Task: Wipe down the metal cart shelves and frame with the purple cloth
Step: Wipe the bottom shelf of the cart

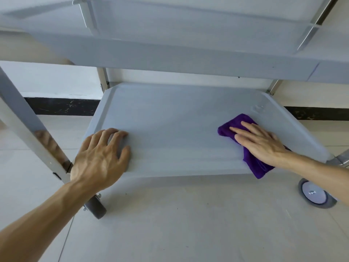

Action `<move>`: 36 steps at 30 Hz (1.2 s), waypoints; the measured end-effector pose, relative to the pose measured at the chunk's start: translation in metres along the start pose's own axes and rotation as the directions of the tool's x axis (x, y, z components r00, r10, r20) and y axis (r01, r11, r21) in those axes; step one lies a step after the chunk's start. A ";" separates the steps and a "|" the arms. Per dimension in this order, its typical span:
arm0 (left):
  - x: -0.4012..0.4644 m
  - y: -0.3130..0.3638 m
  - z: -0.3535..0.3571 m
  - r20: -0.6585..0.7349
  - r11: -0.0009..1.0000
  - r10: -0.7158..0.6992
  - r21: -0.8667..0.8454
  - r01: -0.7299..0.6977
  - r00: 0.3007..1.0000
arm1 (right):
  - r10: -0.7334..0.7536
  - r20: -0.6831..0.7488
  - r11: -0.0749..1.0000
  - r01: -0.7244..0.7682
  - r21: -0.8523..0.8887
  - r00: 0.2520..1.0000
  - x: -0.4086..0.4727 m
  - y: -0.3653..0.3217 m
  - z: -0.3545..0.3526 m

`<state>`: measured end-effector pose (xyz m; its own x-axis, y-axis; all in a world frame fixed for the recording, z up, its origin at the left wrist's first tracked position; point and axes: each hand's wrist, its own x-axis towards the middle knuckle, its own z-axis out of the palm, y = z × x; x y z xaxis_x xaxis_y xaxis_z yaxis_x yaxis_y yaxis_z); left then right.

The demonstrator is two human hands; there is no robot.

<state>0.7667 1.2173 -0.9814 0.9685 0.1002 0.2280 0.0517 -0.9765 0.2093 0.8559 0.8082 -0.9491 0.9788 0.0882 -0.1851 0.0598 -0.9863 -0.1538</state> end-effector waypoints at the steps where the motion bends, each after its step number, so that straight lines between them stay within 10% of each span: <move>1: 0.000 0.000 0.000 -0.002 1.000 -0.003 -0.001 0.003 1.000 | 0.039 -0.029 0.999 -0.039 -0.018 0.999 0.005 -0.012 0.005; 8: 0.000 -0.003 0.000 0.011 1.000 0.014 0.024 -0.015 1.000 | -0.226 -0.156 0.974 0.219 -0.064 0.962 -0.023 -0.136 0.045; 16: -0.003 -0.002 -0.007 0.023 1.000 0.005 0.027 -0.006 1.000 | -0.806 -0.114 0.566 0.701 -0.434 0.581 -0.046 -0.114 0.051; 27: -0.001 0.004 -0.006 0.031 0.999 -0.013 0.034 0.012 0.999 | -0.610 -0.056 0.744 0.546 -0.385 0.790 -0.042 0.041 0.009; 36: 0.000 0.006 -0.006 0.047 1.000 -0.001 0.020 0.000 0.999 | -0.713 -0.174 0.661 0.568 -0.490 0.679 -0.049 -0.102 0.045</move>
<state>0.7653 1.2126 -0.9741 0.9789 0.0917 0.1828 0.0564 -0.9802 0.1899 0.7933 0.9107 -0.9679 0.6564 0.7388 0.1528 0.6918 -0.6703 0.2685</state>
